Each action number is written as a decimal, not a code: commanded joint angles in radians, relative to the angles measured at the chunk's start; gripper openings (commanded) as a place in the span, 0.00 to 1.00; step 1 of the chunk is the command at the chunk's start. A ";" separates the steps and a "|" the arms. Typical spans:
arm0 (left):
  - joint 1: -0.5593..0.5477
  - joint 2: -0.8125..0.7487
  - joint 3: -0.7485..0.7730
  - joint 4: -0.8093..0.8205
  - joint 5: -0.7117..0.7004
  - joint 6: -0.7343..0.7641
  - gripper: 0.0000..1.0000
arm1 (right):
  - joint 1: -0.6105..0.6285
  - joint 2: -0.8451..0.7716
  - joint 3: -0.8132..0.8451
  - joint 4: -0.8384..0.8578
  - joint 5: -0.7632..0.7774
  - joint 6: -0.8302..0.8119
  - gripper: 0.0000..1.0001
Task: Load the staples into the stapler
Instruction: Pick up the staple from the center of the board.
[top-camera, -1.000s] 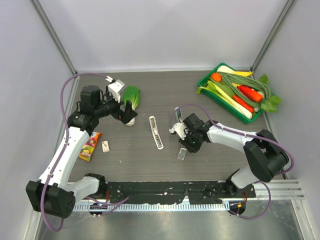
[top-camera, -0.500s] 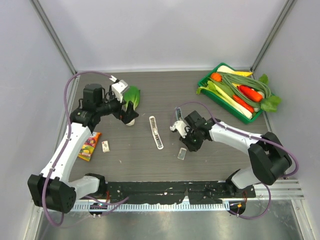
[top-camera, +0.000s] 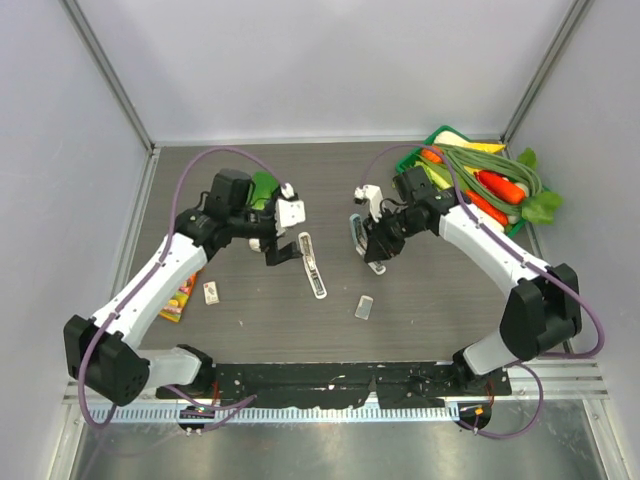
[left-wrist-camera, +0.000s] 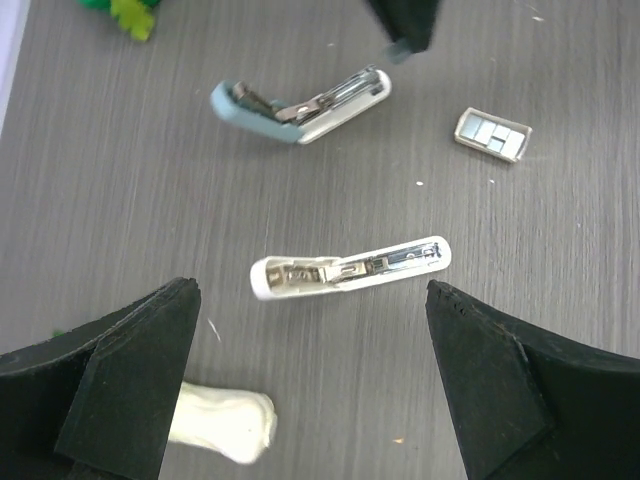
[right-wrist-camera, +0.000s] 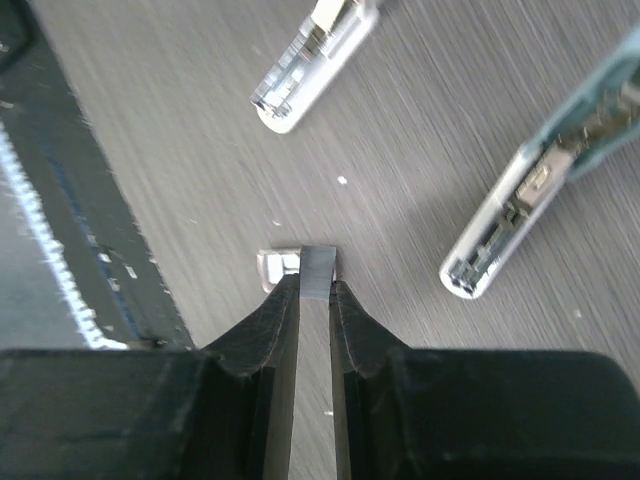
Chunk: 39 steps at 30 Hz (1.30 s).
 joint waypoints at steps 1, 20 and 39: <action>-0.082 0.007 0.044 -0.060 0.055 0.283 1.00 | -0.005 0.054 0.118 -0.114 -0.248 -0.003 0.17; -0.397 0.205 0.171 -0.108 -0.189 0.320 0.76 | -0.067 0.094 0.127 -0.253 -0.521 -0.129 0.17; -0.476 0.295 0.246 -0.092 -0.208 0.229 0.60 | -0.071 0.091 0.095 -0.236 -0.543 -0.135 0.17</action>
